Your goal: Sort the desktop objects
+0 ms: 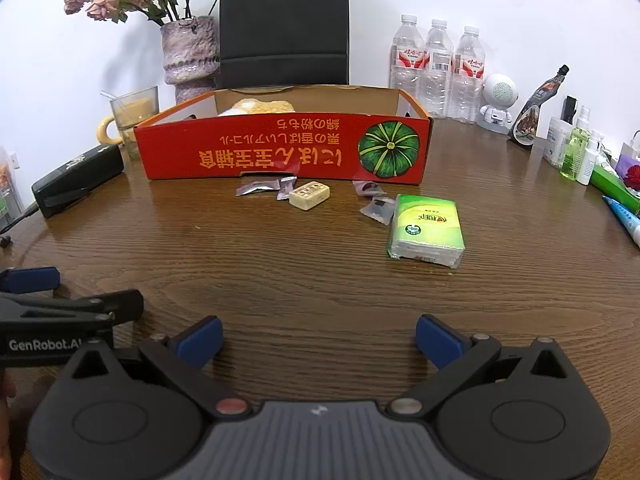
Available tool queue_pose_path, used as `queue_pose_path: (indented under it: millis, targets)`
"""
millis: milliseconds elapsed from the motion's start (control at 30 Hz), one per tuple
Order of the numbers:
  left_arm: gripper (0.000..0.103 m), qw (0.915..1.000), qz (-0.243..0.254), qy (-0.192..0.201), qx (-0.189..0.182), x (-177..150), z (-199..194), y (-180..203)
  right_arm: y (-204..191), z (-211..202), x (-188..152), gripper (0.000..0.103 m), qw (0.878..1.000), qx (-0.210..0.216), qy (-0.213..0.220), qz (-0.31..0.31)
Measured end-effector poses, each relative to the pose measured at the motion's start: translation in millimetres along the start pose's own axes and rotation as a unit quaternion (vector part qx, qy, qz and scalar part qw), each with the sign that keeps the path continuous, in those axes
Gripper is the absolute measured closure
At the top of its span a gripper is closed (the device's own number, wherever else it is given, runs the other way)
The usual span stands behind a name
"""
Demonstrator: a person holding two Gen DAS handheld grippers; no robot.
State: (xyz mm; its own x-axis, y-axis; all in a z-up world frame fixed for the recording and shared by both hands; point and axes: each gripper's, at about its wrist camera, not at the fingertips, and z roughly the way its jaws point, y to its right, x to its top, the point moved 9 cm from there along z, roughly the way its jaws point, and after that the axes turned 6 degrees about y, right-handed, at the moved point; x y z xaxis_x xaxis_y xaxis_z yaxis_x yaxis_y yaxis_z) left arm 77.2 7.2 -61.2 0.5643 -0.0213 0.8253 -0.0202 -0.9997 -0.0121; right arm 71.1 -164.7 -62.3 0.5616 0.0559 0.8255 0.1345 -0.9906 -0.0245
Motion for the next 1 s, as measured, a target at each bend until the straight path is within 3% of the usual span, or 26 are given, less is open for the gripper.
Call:
queue_pose_path:
  millis: [400, 500, 633, 700, 833, 900, 1000]
  targets:
    - [0.000, 1.0000, 0.001, 0.003, 0.007, 2.0, 1.0, 1.6, 0.9, -0.1, 0.3, 0.000, 1.000, -0.002, -0.001, 0.000]
    - [0.000, 0.9999, 0.002, 0.011, -0.007, 13.6, 3.6, 12.4, 12.2, -2.7, 7.3, 0.002, 1.000, 0.002, 0.007, 0.017]
    - [0.000, 0.9965, 0.005, 0.043, -0.072, 48.2, 8.4, 39.8, 44.6, -3.2, 32.5, 0.007, 0.998, -0.014, 0.041, 0.047]
    - [0.005, 0.9934, 0.013, 0.050, -0.103, 64.8, 19.8, 56.8, 60.9, -3.6, 45.0, 0.008, 0.996, -0.022, 0.058, 0.062]
    - [0.027, 0.9861, 0.027, 0.024, -0.162, 85.3, 59.7, 93.7, 80.3, 20.3, 58.1, 0.029, 0.997, -0.029, 0.039, 0.054]
    - [0.032, 0.9834, 0.042, 0.012, -0.176, 90.0, 78.2, 110.3, 86.1, 31.4, 59.2, 0.037, 0.998, -0.033, 0.028, 0.049]
    - [0.040, 0.9827, 0.066, 0.006, -0.173, 91.1, 93.7, 121.8, 87.6, 41.6, 57.3, 0.038, 0.998, -0.022, 0.017, 0.053]
